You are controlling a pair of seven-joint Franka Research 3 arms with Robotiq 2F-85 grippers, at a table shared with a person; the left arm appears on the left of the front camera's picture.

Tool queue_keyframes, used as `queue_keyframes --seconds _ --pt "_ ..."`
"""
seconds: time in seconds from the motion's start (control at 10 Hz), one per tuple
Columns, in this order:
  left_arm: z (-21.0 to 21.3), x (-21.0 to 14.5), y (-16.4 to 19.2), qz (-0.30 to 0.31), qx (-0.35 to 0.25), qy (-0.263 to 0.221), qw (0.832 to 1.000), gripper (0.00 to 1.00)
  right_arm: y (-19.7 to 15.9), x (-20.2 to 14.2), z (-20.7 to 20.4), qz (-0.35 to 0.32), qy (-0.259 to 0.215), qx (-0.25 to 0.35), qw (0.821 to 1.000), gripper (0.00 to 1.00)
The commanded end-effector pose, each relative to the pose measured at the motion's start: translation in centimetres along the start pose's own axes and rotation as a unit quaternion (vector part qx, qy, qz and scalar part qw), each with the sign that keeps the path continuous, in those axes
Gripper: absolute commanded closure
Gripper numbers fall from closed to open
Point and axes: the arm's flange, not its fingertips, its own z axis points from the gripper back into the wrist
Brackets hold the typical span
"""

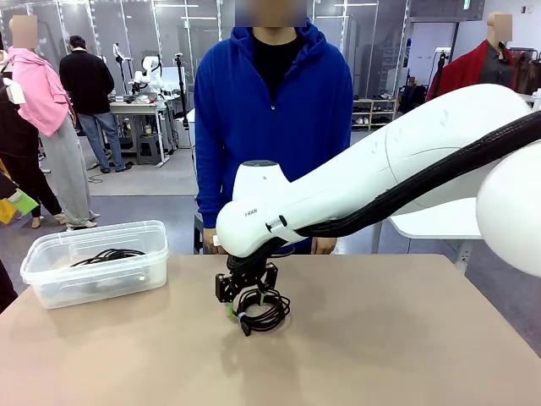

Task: Organize and store the cables.
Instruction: Place the USB Extension Cable into the Organizing box.

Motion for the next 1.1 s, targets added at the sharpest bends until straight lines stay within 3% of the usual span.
queue_keyframes --seconds 0.0,0.3,0.7,1.0 --pt "0.0 0.3 0.1 0.006 0.009 0.003 1.000 0.00 -0.6 -2.1 2.0 0.016 -0.024 0.015 0.999 0.00" --pt "0.0 0.3 0.1 0.006 0.009 0.003 1.000 0.00 -2.7 -3.8 7.6 0.074 -0.049 0.051 0.995 0.00" --pt "0.0 0.3 0.1 0.006 0.009 0.003 1.000 0.00 -10.1 -10.1 15.0 0.164 -0.075 0.067 0.981 0.00" --pt "0.0 0.3 0.1 0.006 0.009 0.003 1.000 0.00 -15.7 -14.7 17.9 0.156 -0.120 0.063 0.978 0.00"
